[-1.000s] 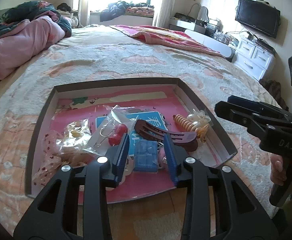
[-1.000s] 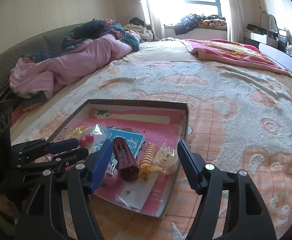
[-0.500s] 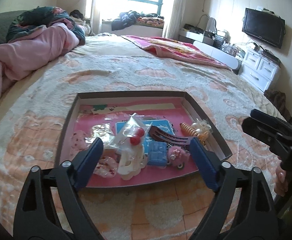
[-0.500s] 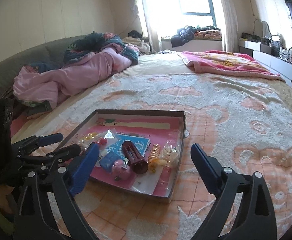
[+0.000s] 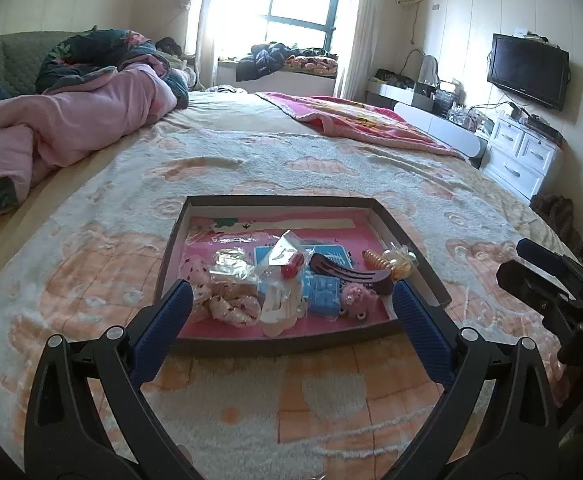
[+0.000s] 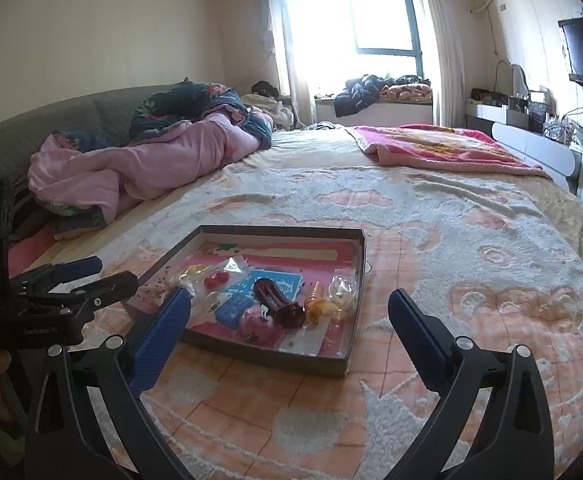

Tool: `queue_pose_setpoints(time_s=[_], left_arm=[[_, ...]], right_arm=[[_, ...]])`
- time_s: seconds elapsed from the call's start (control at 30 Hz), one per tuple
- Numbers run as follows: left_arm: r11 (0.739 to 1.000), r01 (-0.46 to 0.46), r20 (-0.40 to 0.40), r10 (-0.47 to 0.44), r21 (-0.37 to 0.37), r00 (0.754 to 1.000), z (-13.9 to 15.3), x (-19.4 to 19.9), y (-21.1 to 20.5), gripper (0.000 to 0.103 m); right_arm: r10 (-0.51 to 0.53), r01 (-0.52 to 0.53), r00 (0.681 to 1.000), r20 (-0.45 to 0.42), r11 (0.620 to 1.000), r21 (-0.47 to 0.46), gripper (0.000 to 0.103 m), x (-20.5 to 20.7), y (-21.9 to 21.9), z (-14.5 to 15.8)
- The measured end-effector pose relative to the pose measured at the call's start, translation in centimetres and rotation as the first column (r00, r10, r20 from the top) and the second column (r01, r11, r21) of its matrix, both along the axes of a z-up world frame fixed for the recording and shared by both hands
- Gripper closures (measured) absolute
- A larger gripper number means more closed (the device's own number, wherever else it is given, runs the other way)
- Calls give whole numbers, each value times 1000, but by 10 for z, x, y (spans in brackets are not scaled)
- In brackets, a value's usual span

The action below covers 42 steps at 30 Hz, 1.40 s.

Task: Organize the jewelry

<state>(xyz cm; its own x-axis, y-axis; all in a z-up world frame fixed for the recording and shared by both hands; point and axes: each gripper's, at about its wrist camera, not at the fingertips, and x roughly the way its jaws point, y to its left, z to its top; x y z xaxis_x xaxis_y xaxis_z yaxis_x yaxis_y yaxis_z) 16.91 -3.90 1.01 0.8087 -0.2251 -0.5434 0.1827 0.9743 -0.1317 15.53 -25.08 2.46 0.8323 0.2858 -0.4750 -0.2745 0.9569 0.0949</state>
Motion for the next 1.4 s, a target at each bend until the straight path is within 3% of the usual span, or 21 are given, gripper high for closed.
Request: queue_pose_setpoints(time_s=[0.67,0.97,1.4], left_arm=[[998,-53,86,52,15,995,-13,-59,9,11],[994,-107,125,105,13,987,-23,-77,13,11],[994,-105,152,104,2,983,-27,-84,13,11]], right_arm=[[-65,75,986,156,995,-61,7,-59,6,-7],[-95,112,964,249,992,-57,7,-85,4,-27],[-120,133,961,251,991,-35,7,-84,0,-34]])
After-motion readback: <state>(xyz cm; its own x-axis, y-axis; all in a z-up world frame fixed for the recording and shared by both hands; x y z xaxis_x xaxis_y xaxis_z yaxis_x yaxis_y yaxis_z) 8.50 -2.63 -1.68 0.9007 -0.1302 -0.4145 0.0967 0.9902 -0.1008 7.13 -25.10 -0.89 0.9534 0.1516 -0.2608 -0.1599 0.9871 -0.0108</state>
